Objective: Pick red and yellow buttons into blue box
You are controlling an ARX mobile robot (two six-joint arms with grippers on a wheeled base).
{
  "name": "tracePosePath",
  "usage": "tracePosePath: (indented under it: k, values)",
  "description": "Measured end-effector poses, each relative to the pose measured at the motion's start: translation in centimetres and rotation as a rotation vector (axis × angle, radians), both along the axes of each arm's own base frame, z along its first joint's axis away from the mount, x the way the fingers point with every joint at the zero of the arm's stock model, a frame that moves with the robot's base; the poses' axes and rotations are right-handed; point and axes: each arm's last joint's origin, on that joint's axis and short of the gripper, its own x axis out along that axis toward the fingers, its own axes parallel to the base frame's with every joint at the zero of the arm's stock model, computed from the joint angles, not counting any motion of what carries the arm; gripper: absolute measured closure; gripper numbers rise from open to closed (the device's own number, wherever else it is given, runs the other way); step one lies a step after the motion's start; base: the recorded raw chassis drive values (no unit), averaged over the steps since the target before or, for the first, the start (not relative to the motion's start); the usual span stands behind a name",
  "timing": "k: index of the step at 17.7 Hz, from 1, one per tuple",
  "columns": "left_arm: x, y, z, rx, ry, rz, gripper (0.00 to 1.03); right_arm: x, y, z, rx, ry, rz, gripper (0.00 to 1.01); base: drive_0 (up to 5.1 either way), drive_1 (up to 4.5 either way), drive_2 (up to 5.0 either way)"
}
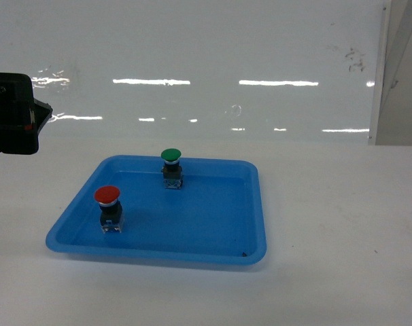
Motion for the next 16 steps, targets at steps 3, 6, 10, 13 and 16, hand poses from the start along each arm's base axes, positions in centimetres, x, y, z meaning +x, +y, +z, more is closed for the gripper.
tracePosePath:
  k: [3, 6, 10, 13, 16]
  values:
    - [0.0, 0.0, 0.0, -0.001, 0.004, -0.002, 0.05, 0.0, -0.1, 0.0, -0.002, -0.001, -0.008, 0.69, 0.0, 0.00, 0.0]
    - [-0.1, -1.1, -0.1, -0.017, 0.061, -0.039, 0.05, 0.0, -0.1, 0.0, -0.002, -0.002, -0.008, 0.69, 0.0, 0.00, 0.0]
    - [1.6, -3.1, -1.3, -0.017, 0.195, -0.096, 0.05, 0.0, -0.1, 0.0, -0.002, -0.002, -0.008, 0.69, 0.0, 0.00, 0.0]
    - [3.6, -3.7, -4.4, 0.035, 0.306, -0.067, 0.05, 0.0, -0.1, 0.0, -0.002, -0.002, -0.008, 0.69, 0.0, 0.00, 0.0]
    - [5.8, -3.9, -5.7, 0.065, 0.359, -0.035, 0.05, 0.0, -0.1, 0.0, -0.002, -0.002, -0.008, 0.69, 0.0, 0.00, 0.0]
